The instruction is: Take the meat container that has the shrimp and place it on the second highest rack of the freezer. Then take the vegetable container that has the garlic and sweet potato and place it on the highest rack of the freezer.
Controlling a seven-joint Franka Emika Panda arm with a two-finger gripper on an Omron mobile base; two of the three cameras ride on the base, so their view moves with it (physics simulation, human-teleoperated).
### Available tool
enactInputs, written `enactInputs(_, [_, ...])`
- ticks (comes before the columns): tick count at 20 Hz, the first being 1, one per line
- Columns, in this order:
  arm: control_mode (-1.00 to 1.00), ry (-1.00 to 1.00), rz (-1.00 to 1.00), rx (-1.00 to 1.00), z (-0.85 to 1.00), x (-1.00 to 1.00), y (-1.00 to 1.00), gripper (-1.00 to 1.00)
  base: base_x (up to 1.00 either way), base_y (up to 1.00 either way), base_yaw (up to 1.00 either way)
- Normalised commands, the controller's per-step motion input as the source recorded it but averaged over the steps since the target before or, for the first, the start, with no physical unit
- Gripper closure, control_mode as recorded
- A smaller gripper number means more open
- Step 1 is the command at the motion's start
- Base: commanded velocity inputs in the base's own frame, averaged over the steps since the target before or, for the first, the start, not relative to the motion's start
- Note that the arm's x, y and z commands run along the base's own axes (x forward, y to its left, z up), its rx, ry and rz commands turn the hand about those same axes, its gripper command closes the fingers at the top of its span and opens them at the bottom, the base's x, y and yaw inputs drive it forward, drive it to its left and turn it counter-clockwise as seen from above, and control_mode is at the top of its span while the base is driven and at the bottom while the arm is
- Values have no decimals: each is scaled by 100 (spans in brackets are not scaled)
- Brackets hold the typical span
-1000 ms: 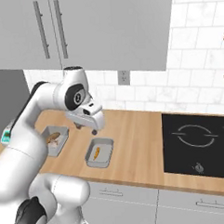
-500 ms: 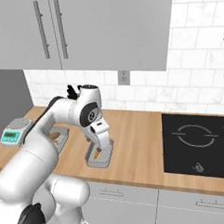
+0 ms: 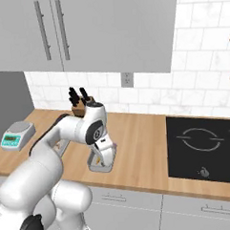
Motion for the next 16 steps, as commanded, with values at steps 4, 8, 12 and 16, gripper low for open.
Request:
enactInputs(4, [-100, 0, 0, 0, -52, 20, -8, -100, 0, 0, 0])
enactInputs(8, [-100, 0, 0, 0, -47, 16, -11, -100, 0, 0, 0])
enactInputs(12, [-100, 0, -5, 0, -39, 31, -6, -100, 0, 0, 0])
enactInputs(16, [-100, 0, -4, 0, -25, 38, -7, -100, 0, 0, 0])
